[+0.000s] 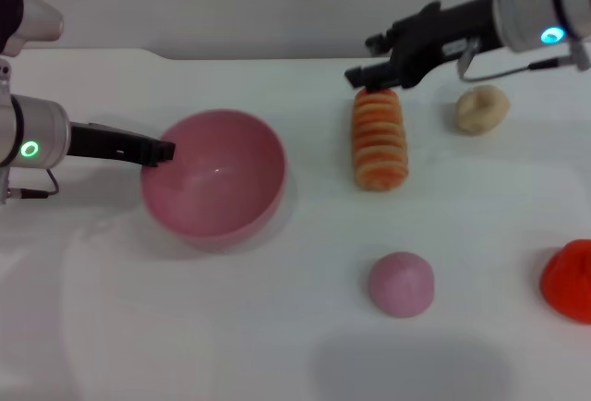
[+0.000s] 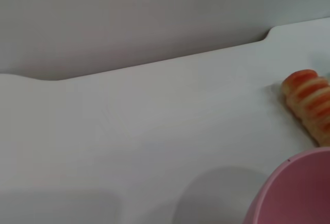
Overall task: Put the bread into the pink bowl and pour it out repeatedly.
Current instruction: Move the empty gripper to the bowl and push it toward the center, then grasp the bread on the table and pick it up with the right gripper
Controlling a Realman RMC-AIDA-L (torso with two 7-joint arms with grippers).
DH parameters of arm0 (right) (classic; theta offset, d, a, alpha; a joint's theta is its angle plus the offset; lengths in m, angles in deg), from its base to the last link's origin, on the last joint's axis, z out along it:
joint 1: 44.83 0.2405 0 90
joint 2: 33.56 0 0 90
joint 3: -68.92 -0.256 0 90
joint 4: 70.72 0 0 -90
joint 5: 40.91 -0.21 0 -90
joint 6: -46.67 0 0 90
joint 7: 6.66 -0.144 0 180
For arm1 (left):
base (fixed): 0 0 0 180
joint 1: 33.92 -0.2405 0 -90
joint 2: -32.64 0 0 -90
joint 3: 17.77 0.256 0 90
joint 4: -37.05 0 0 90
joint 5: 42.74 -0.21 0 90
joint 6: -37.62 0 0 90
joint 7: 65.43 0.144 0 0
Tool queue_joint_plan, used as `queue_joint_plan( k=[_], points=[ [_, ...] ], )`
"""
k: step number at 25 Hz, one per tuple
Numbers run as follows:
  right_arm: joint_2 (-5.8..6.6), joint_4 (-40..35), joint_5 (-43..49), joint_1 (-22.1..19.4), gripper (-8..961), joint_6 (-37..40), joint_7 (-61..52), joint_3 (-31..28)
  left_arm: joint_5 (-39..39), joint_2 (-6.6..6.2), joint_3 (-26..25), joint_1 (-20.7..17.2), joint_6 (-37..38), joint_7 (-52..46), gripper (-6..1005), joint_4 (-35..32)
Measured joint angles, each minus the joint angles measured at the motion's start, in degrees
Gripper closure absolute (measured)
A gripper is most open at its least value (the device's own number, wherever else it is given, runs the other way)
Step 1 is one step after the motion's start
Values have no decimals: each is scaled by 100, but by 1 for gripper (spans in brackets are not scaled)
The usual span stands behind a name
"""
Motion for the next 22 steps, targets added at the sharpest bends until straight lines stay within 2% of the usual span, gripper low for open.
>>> queue_joint_plan(
  k=[5, 7, 13, 22],
  points=[
    [-32, 652, 109, 159, 409, -351, 48, 45, 106, 1, 97, 5, -14, 0, 951, 8],
    [-36, 817, 125, 167, 258, -470, 58, 56, 110, 0, 100, 5, -13, -1, 951, 8],
    [-102, 951, 154, 54, 257, -693, 36, 60, 116, -6, 99, 23, -5, -34, 952, 8],
    [-111, 1262, 233, -29, 258, -1150, 26, 63, 118, -9, 97, 70, 36, -63, 952, 8]
  ],
)
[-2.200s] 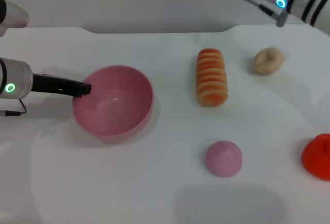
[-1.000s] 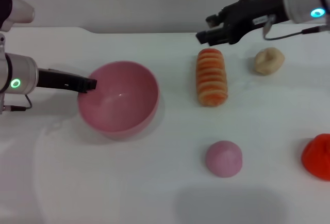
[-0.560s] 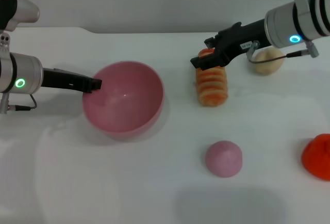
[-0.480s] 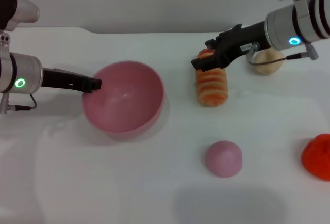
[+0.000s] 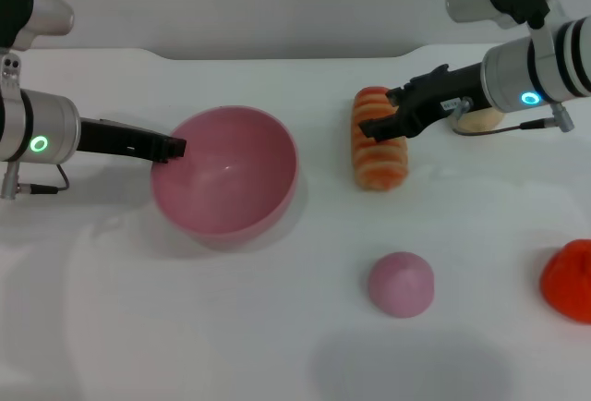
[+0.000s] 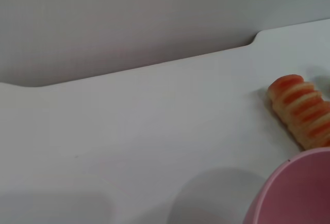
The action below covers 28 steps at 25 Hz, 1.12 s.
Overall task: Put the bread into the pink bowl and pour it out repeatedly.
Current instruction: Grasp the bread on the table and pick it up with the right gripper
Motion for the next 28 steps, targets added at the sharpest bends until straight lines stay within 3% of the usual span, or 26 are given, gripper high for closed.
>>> queue_joint_plan(
  k=[28],
  points=[
    [-62, 544, -38, -143, 260, -620, 23, 122, 17, 9, 58, 89, 97, -74, 952, -1]
  ],
)
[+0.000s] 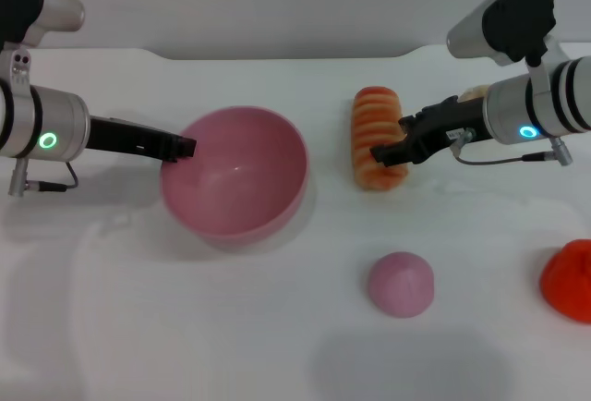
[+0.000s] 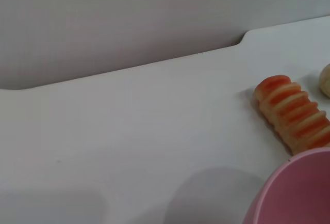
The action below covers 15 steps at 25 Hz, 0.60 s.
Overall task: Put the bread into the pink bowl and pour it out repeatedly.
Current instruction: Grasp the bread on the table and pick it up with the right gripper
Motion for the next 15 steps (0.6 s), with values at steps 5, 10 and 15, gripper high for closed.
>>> queue_joint_plan(
  k=[5, 10, 15],
  points=[
    [-3, 86, -8, -23, 260, -58, 1, 16, 1, 0, 4, 0, 24, -4, 951, 0],
    [-9, 169, -12, -26, 260, -125, 1, 24, 8, 0, 11, -6, 44, -4, 951, 0],
    [-10, 300, -14, -6, 261, -174, -5, 24, 29, 0, 26, -15, 74, -4, 951, 0]
  ],
)
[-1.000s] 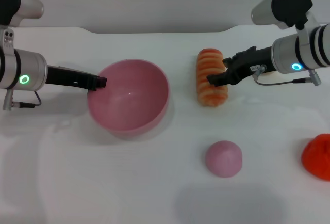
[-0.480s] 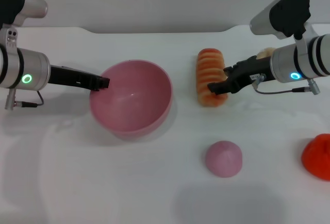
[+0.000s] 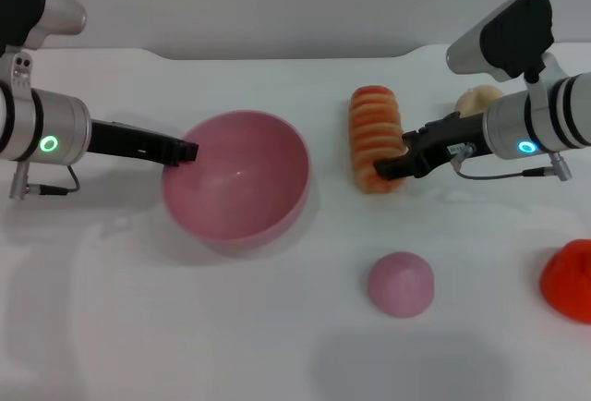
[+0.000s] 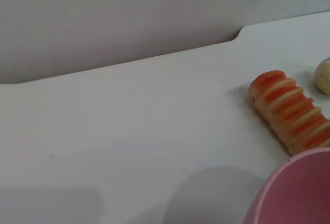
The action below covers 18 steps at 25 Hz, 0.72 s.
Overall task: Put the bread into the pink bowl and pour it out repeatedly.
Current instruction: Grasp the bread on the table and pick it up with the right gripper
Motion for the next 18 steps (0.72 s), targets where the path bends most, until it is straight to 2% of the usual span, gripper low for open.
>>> queue_joint_plan(
  k=[18],
  points=[
    [-17, 232, -226, 35, 262, -205, 0, 195, 101, 0, 76, 10, 77, 0, 952, -1]
  ],
)
